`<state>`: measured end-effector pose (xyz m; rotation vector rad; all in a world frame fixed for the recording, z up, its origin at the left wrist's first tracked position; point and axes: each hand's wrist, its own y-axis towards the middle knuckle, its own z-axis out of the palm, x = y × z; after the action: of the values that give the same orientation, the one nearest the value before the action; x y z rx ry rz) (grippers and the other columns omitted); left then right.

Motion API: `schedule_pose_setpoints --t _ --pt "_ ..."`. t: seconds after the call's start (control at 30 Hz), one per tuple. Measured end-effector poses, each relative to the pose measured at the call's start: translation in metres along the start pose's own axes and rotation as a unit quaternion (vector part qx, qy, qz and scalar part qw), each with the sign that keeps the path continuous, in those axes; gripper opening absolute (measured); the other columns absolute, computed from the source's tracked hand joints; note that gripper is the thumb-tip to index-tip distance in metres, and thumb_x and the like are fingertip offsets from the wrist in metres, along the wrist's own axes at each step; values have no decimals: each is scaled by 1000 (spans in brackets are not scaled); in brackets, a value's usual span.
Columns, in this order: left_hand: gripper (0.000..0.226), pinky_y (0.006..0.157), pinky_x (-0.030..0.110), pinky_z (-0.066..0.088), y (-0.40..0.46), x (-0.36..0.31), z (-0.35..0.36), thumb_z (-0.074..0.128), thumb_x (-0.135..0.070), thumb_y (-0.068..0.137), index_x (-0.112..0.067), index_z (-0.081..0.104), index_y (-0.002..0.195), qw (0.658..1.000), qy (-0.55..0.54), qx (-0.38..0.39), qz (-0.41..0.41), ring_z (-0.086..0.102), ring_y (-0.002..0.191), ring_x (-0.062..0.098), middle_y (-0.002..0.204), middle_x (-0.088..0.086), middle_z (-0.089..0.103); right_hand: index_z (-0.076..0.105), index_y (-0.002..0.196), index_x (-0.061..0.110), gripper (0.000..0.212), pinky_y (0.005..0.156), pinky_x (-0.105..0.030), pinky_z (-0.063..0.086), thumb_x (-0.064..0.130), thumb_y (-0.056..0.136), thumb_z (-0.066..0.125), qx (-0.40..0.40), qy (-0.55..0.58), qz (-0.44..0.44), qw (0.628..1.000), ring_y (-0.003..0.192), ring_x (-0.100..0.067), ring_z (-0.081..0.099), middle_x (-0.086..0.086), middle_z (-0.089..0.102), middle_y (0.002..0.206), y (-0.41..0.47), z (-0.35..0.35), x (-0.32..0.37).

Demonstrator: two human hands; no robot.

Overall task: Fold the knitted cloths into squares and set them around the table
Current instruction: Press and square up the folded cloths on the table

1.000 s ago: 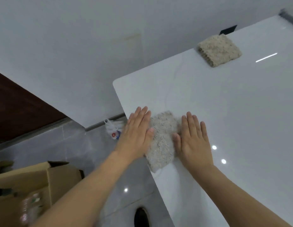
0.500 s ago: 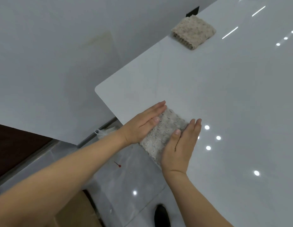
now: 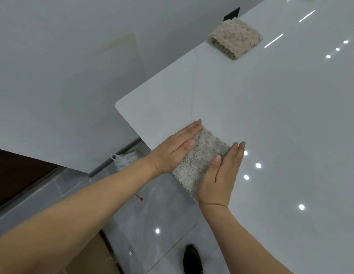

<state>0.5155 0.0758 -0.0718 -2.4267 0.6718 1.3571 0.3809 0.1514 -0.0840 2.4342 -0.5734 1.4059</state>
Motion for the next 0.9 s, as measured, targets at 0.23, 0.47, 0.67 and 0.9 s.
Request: schedule_pose_setpoints --t 0.23,0.47,0.67,0.9 --pt "51 122 22 11 0 0 1 35 -20 105 -4 31 153 1000 8 -8 5 16 151 6 163 4 22 6 154 9 64 122 -37 7 41 99 16 3 -21 -4 1000 148 -7 -5 6 -5 161 0 0 0" --pt "60 119 16 -4 -5 -5 11 21 -34 104 -3 17 156 967 252 32 1 6 153 16 166 9 9 2 153 4 65 121 -35 -2 39 98 9 84 -277 -32 957 149 -19 -8 -8 -5 162 -1 -9 -8" --pt "71 123 30 -6 -9 -9 14 4 -45 98 -7 8 157 941 334 38 -40 4 153 20 166 9 8 -7 153 7 73 120 -41 -8 47 92 -1 132 -343 -13 930 149 -21 -10 -9 -9 162 3 -22 -4" --pt "74 122 26 -7 -4 -14 2 1 -49 96 -9 9 158 946 318 37 -53 1 153 15 166 6 6 5 153 5 75 120 -36 -8 49 93 -2 175 -330 -100 922 149 -21 -4 -10 1 162 34 -45 -2"
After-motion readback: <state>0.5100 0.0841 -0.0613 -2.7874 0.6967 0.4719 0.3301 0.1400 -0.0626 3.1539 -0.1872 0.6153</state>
